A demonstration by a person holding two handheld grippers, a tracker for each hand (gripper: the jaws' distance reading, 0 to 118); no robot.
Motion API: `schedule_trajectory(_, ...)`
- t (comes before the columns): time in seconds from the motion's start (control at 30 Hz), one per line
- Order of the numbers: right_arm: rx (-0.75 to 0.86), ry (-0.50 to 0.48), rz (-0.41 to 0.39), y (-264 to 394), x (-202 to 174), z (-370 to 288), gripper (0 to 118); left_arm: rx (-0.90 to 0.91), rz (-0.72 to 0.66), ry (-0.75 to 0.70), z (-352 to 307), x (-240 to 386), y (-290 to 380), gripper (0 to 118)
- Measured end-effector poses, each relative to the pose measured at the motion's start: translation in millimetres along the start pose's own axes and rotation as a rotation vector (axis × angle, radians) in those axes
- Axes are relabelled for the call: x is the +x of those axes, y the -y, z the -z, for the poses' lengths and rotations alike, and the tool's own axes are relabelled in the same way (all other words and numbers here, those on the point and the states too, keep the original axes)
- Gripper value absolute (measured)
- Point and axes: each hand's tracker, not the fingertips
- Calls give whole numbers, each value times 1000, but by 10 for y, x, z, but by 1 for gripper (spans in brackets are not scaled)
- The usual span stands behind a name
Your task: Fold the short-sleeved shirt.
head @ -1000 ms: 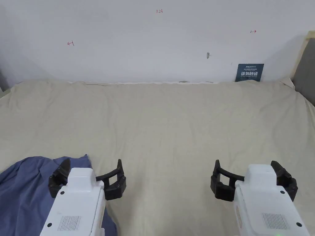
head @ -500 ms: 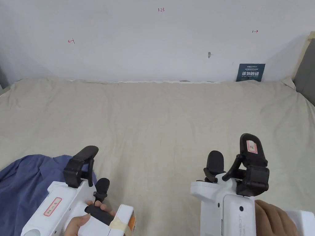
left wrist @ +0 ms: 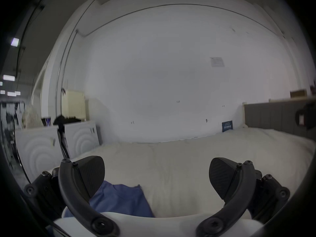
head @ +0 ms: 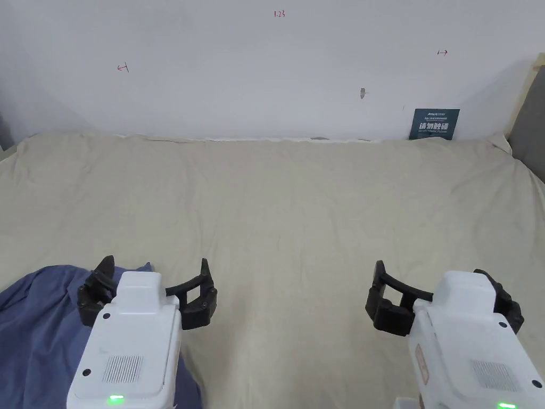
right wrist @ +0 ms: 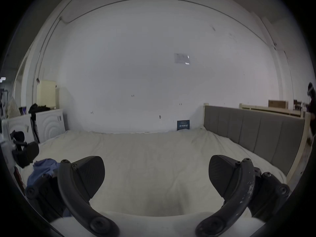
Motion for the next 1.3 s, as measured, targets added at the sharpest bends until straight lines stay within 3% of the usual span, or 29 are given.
schedule_trajectory(0.23,6,18,-47,16,1,14,118,-10,-52,22,-15,-50,-5,118)
schedule_trajectory(1.2,42,-10,-93,-81,-58,-78,118,26,-28,22,-93,-15,-89,118)
schedule_trajectory(1.3,41,-7,-106,-83,-71,-76,118,25,-45,18,-93,-18,-110,114)
